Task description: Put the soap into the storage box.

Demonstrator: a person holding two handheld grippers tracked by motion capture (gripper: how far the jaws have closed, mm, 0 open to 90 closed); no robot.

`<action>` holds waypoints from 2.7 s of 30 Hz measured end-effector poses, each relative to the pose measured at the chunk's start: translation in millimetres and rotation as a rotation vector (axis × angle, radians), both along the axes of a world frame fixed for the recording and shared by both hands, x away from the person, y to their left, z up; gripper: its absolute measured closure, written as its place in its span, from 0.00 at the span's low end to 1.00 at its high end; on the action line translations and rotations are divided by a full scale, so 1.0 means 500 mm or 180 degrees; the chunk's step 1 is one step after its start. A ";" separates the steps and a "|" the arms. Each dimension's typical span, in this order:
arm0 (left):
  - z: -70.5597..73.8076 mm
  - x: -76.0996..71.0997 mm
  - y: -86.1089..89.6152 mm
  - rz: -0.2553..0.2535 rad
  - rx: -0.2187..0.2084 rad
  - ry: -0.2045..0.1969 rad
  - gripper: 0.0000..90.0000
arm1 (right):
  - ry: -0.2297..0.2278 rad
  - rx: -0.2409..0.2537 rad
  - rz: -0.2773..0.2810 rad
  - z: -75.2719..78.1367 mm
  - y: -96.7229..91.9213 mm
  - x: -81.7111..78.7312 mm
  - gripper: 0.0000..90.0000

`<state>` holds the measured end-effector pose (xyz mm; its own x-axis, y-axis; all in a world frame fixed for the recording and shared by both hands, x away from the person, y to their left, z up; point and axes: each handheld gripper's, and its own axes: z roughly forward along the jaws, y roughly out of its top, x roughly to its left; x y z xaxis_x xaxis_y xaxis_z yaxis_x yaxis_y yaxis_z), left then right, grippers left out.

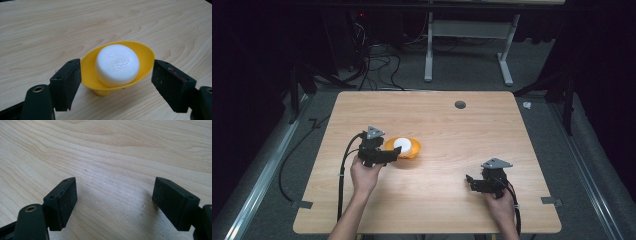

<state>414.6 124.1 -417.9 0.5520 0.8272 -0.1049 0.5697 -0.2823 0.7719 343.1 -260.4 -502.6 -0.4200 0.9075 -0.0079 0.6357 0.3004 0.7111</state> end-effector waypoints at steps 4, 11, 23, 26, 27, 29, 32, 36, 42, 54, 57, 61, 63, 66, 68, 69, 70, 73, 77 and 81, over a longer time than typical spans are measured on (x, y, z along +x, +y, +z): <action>-0.001 -0.005 0.008 0.0023 -0.0016 -0.0002 0.27 | 0.0000 0.0000 0.0000 0.000 0.000 0.000 0.23; 0.000 -0.013 0.021 0.0015 -0.0071 0.0037 0.26 | -0.0004 -0.0003 0.0002 0.000 0.000 0.000 0.23; 0.004 -0.026 0.032 0.0019 -0.0067 0.0018 0.26 | 0.0001 -0.0005 0.0003 0.000 0.000 0.000 0.23; 0.004 -0.028 0.036 0.0037 -0.0081 0.0011 0.26 | 0.0000 -0.0004 0.0003 0.000 0.000 0.000 0.23; 0.004 -0.029 0.038 0.0049 -0.0078 0.0002 0.26 | 0.0000 -0.0004 0.0003 0.000 0.000 0.000 0.23; 0.005 -0.032 0.040 0.0056 -0.0076 0.0000 0.26 | 0.0001 -0.0004 0.0004 0.000 0.000 0.000 0.23; 0.005 -0.036 0.043 0.0074 -0.0064 -0.0025 0.26 | 0.0001 -0.0004 0.0004 0.000 0.000 0.000 0.23; 0.002 -0.041 0.046 0.0085 -0.0048 -0.0016 0.26 | -0.0004 -0.0003 0.0002 0.000 0.000 0.000 0.23; 0.000 -0.049 0.052 0.0096 -0.0070 -0.0015 0.26 | 0.0000 -0.0004 0.0004 0.000 0.000 0.000 0.23; -0.003 -0.063 0.066 0.0130 -0.0079 -0.0017 0.26 | 0.0000 -0.0006 0.0005 0.000 0.000 0.000 0.23; -0.004 -0.068 0.072 0.0146 -0.0095 -0.0011 0.26 | -0.0002 -0.0009 0.0006 0.000 0.000 0.000 0.23; -0.006 -0.072 0.078 0.0158 -0.0099 -0.0005 0.26 | 0.0000 -0.0012 0.0005 0.000 0.000 0.000 0.23; -0.007 -0.075 0.080 0.0161 -0.0100 -0.0002 0.26 | 0.0000 -0.0013 0.0005 0.000 0.000 0.000 0.23; -0.007 -0.079 0.083 0.0165 -0.0103 -0.0002 0.26 | -0.0001 -0.0014 0.0006 0.000 0.000 0.000 0.23; -0.008 -0.082 0.087 0.0178 -0.0115 -0.0008 0.26 | 0.0000 -0.0013 0.0005 0.000 0.000 0.000 0.23; -0.009 -0.083 0.088 0.0188 -0.0116 -0.0013 0.26 | -0.0001 -0.0014 0.0005 0.000 0.000 0.000 0.23; -0.009 -0.084 0.090 0.0187 -0.0116 -0.0011 0.26 | 0.0000 -0.0012 0.0006 0.000 0.001 0.000 0.23; -0.012 -0.088 0.093 0.0192 -0.0134 0.0000 0.26 | 0.0000 -0.0014 0.0004 0.000 0.001 0.000 0.23; -0.017 -0.095 0.100 0.0213 -0.0137 0.0014 0.26 | -0.0001 -0.0015 0.0005 0.000 0.000 0.000 0.23; -0.021 -0.099 0.105 0.0235 -0.0162 0.0016 0.26 | 0.0000 -0.0014 0.0003 0.000 0.001 0.000 0.23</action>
